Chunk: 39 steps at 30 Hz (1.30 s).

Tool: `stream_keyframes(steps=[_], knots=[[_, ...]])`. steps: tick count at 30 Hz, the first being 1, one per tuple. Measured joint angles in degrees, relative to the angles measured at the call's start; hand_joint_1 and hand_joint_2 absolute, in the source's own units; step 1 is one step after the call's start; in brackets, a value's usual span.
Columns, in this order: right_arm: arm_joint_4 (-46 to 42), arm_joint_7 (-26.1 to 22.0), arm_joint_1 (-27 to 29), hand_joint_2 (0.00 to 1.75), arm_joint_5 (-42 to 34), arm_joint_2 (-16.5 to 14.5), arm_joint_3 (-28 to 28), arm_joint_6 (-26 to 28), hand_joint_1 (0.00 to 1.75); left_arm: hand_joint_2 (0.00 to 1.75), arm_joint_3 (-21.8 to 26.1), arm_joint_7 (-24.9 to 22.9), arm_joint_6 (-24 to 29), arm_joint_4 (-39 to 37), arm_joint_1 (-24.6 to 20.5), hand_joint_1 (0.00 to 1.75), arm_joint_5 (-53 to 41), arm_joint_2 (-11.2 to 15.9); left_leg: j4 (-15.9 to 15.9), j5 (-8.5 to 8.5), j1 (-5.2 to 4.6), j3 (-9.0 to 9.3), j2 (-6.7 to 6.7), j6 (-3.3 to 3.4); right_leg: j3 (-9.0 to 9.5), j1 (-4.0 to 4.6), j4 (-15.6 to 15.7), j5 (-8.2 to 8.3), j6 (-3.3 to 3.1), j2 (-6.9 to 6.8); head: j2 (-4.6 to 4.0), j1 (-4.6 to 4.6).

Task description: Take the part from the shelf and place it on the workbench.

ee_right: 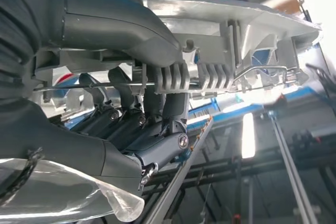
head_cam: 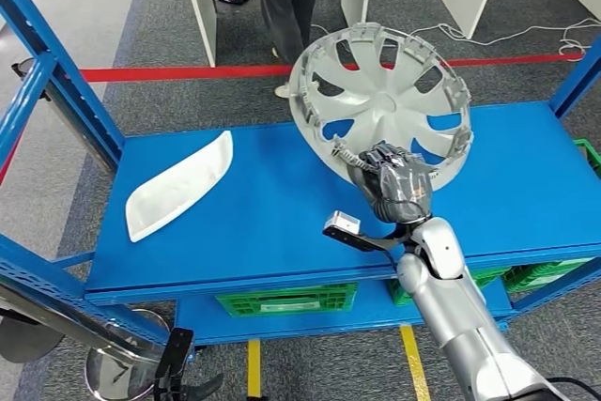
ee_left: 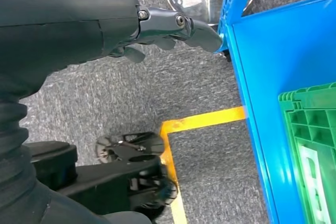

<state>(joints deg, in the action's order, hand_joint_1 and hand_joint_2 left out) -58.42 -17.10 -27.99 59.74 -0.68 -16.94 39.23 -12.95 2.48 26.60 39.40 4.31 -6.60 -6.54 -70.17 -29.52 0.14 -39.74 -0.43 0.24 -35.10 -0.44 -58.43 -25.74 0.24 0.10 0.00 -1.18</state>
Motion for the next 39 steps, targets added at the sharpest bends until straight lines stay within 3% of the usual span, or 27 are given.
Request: stream_keyframes(steps=[2, 3, 6, 7, 9, 11, 12, 13, 14, 17, 19, 21, 22, 23, 24, 26, 27, 28, 29, 30, 32, 34, 37, 38, 39], knots=[[-2.72, -0.05, 0.79, 1.75, -2.22, 0.13, -0.09, -0.07, 1.75, 1.75, -0.07, 0.13, -0.01, -0.08, -0.03, 0.0, 0.21, 0.01, 7.41, 3.0, -0.19, 3.67, -0.04, 0.68, -0.07, 0.15, -0.09, 0.03, 0.15, 0.1, 0.0, 0.03], [-3.94, -0.05, 1.08, 1.75, -3.18, 0.25, -0.18, -0.16, 1.75, 1.75, -0.12, 0.21, -0.02, -0.13, -0.04, 0.0, 0.32, 0.01, 9.5, 3.57, -0.28, 4.63, -0.06, 0.93, -0.22, 0.21, -0.13, 0.11, 0.34, 0.12, 0.0, 0.03], [-6.97, -0.1, 2.0, 1.75, -5.01, 0.85, -0.49, -0.63, 1.75, 1.75, -0.36, 0.37, 0.03, -0.22, 0.01, 0.0, 0.5, 0.03, 10.93, 3.9, -0.26, 4.83, -0.06, 1.33, -0.62, 0.23, -0.16, 0.38, 1.27, 0.09, 0.0, 0.06], [-7.74, -0.11, 2.3, 1.75, -5.37, 1.12, -0.56, -0.79, 1.75, 1.75, -0.41, 0.39, 0.06, -0.23, 0.0, 0.0, 0.5, 0.02, 11.27, 4.23, -0.15, 4.79, -0.01, 1.55, -0.94, 0.2, -0.6, -0.27, 1.59, 0.06, 0.0, 0.12], [-8.82, -0.15, 2.64, 1.75, -5.8, 1.65, -0.68, -0.99, 1.75, 1.75, -0.46, 0.45, 0.09, -0.25, -0.13, 0.0, 0.5, -0.06, 11.84, 5.01, 0.08, 4.44, 0.14, 2.08, -2.57, 0.14, -4.59, -3.81, 2.14, 0.06, 0.0, 0.26], [-9.53, -0.4, 2.97, 1.75, -6.11, 2.07, -0.82, -1.06, 1.75, 1.75, -0.47, 0.5, 0.11, -0.27, -0.24, 0.0, 0.51, -0.09, 11.83, 5.66, 0.02, 3.67, 0.24, 2.34, -5.04, 0.05, -12.03, -8.38, 2.59, 0.06, 0.0, 0.33], [-9.77, -0.6, 3.23, 1.75, -6.36, 2.24, -0.92, -1.07, 1.75, 1.75, -0.48, 0.5, 0.12, -0.31, -0.26, 0.0, 0.53, -0.1, 11.8, 6.02, 0.0, 3.22, 0.27, 2.34, -5.75, -0.03, -14.98, -9.67, 2.77, 0.05, 0.0, 0.33], [-9.97, -0.79, 3.53, 1.75, -6.65, 2.38, -1.02, -1.07, 1.75, 1.75, -0.49, 0.51, 0.12, -0.36, -0.27, 0.0, 0.56, -0.1, 11.79, 6.38, -0.01, 2.78, 0.29, 2.29, -5.57, -0.13, -16.05, -9.89, 2.92, 0.04, 0.0, 0.33], [-10.2, -0.95, 3.82, 1.75, -6.97, 2.51, -1.11, -1.07, 1.75, 1.75, -0.5, 0.51, 0.13, -0.42, -0.27, 0.0, 0.61, -0.11, 11.77, 6.75, 0.0, 2.34, 0.29, 2.19, -4.28, -0.26, -14.9, -9.07, 3.04, 0.01, 0.0, 0.34], [-11.2, -1.16, 4.43, 1.75, -7.48, 2.8, -1.35, -1.09, 1.75, 1.75, -0.51, 0.52, 0.08, -0.55, -0.31, 0.0, 0.8, -0.15, 11.51, 7.8, -0.08, 1.15, 0.24, 1.45, 3.39, -0.71, -3.73, -5.63, 3.2, 0.03, 0.0, 0.34], [-11.93, -1.48, 4.83, 1.75, -7.61, 2.89, -1.46, -1.09, 1.75, 1.75, -0.51, 0.52, 0.02, -0.61, -0.36, 0.0, 0.93, -0.11, 11.31, 8.61, -0.26, 0.65, 0.21, 0.8, 5.68, -0.63, 0.13, -5.3, 2.84, 0.27, 0.0, 0.31], [-12.37, -1.78, 5.38, 1.75, -7.72, 2.96, -1.5, -1.09, 1.75, 1.75, -0.51, 0.52, -0.02, -0.72, -0.29, 0.0, 1.0, -0.08, 11.39, 9.48, -0.2, 0.36, 0.18, 0.24, 5.07, -0.41, 0.29, -4.65, 1.99, 0.35, 0.0, 0.31], [-12.46, -1.83, 5.59, 1.75, -7.76, 2.97, -1.51, -1.11, 1.75, 1.75, -0.52, 0.52, -0.02, -0.79, -0.23, 0.0, 1.0, -0.09, 11.19, 9.12, -0.09, 0.09, 0.18, -0.03, 4.73, -0.4, 0.31, -4.22, 1.47, 0.25, 0.0, 0.28], [-12.61, -1.84, 5.79, 1.75, -7.78, 2.98, -1.52, -1.13, 1.75, 1.75, -0.54, 0.52, -0.02, -0.87, -0.15, 0.0, 1.01, -0.11, 10.12, 7.64, 0.01, -0.39, 0.18, -0.31, 4.23, -0.43, 0.36, -3.66, 0.88, 0.12, 0.0, 0.21], [-12.75, -1.84, 5.94, 1.75, -7.79, 2.98, -1.52, -1.14, 1.75, 1.75, -0.55, 0.52, -0.03, -0.96, -0.12, 0.0, 1.01, -0.13, 7.81, 5.11, 0.08, -1.14, 0.19, -0.56, 3.58, -0.48, 0.41, -3.03, 0.41, 0.0, 0.0, 0.12], [-12.97, -1.85, 6.23, 1.75, -7.79, 3.0, -1.52, -1.15, 1.75, 1.75, -0.58, 0.52, -0.04, -1.07, -0.15, 0.0, 1.01, -0.17, 0.14, -1.04, 0.13, -2.94, 0.22, -0.86, 2.26, -0.3, 0.32, -1.81, -0.06, -0.08, 0.0, -0.06], [-13.0, -1.85, 6.4, 1.75, -7.77, 3.01, -1.52, -1.15, 1.75, 1.75, -0.58, 0.52, -0.04, -1.1, -0.19, 0.0, 1.01, -0.17, -3.45, -2.93, 0.13, -3.38, 0.23, -0.86, 1.49, -0.16, 0.28, -1.24, -0.11, -0.09, 0.0, -0.08], [-13.0, -1.85, 6.58, 1.75, -7.75, 3.01, -1.52, -1.15, 1.75, 1.75, -0.58, 0.52, -0.04, -1.13, -0.21, 0.0, 1.01, -0.16, -5.43, -3.58, 0.08, -3.02, 0.22, -0.73, 0.77, -0.01, 0.25, -0.72, -0.13, -0.1, 0.0, -0.07], [-13.0, -1.85, 6.77, 1.75, -7.73, 3.02, -1.52, -1.15, 1.75, 1.75, -0.58, 0.52, -0.04, -1.15, -0.23, 0.0, 1.01, -0.16, -5.29, -3.16, 0.0, -1.69, 0.22, -0.49, 0.13, 0.13, 0.23, -0.23, -0.13, -0.11, 0.0, -0.07], [-13.01, -1.85, 6.94, 1.75, -7.66, 3.02, -1.52, -1.15, 1.75, 1.75, -0.58, 0.52, -0.04, -1.16, -0.26, 0.0, 1.01, -0.15, -2.84, -1.98, -0.14, 0.7, 0.22, -0.14, -0.42, 0.25, 0.21, 0.21, -0.11, -0.1, 0.0, -0.05], [-13.13, -1.86, 7.19, 1.75, -7.47, 3.04, -1.52, -1.12, 1.75, 1.75, -0.58, 0.52, -0.03, -1.17, -0.45, 0.0, 1.0, -0.1, 5.57, -0.28, -0.63, 6.87, 0.16, 0.9, -1.16, 0.37, 0.17, 1.01, 0.09, -0.11, 0.0, -0.03], [-13.32, -1.86, 7.32, 1.75, -7.33, 3.07, -1.52, -1.09, 1.75, 1.75, -0.58, 0.52, -0.02, -1.19, -0.66, 0.0, 1.0, -0.05, 11.36, -0.24, -1.14, 10.45, 0.11, 1.62, -1.57, 0.27, 0.24, 1.88, 0.6, -0.18, 0.0, -0.02], [-13.65, -1.87, 7.45, 1.75, -7.26, 3.18, -1.52, -1.09, 1.75, 1.75, -0.56, 0.52, 0.03, -1.22, -0.65, 0.0, 1.01, -0.07, 12.84, 0.81, -1.3, 10.33, 0.21, 2.07, -1.96, 0.02, 0.52, 2.93, 1.54, -0.17, 0.0, -0.02], [-13.73, -1.86, 7.5, 1.75, -7.24, 3.28, -1.52, -1.09, 1.75, 1.75, -0.56, 0.52, 0.05, -1.24, -0.65, 0.0, 1.01, -0.11, 13.21, 1.54, -1.17, 9.96, 0.31, 2.24, -2.41, 0.02, 0.13, 2.15, 1.8, -0.12, 0.0, 0.03], [-13.76, -1.85, 7.54, 1.75, -7.22, 3.42, -1.5, -1.1, 1.75, 1.75, -0.57, 0.52, 0.06, -1.25, -0.69, 0.0, 1.01, -0.19, 13.55, 2.33, -1.02, 9.43, 0.4, 2.48, -3.09, 0.03, -1.2, 0.39, 2.05, -0.07, 0.0, 0.08]])
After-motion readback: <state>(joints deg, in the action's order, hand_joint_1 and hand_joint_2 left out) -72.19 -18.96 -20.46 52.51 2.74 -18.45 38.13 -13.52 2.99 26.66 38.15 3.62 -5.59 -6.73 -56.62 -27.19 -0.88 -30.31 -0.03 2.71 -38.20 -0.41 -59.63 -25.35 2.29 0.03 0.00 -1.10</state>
